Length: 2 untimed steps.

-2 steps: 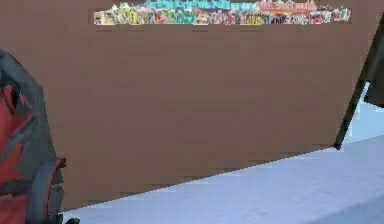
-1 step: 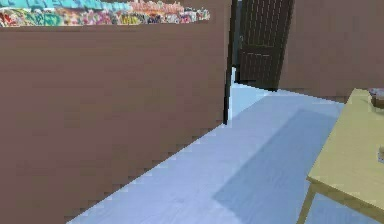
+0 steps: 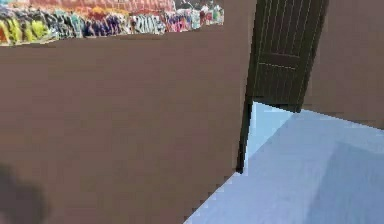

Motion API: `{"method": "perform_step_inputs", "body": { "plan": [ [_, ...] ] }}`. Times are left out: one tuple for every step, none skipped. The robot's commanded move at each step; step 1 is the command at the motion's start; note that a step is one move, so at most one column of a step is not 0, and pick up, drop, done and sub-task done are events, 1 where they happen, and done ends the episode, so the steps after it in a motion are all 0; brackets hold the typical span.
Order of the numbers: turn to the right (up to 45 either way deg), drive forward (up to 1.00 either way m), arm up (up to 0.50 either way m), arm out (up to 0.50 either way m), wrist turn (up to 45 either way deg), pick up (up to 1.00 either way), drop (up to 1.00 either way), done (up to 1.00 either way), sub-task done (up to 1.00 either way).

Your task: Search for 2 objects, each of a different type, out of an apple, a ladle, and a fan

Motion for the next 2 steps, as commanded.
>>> {"method": "perform_step_inputs", "body": {
  "plan": [
    [15.0,0.0,0.0,0.0,0.0,0.0,0.0,0.0,0.0],
    [0.0,0.15,0.0,0.0,0.0,0.0,0.0,0.0,0.0]
  ]
}}
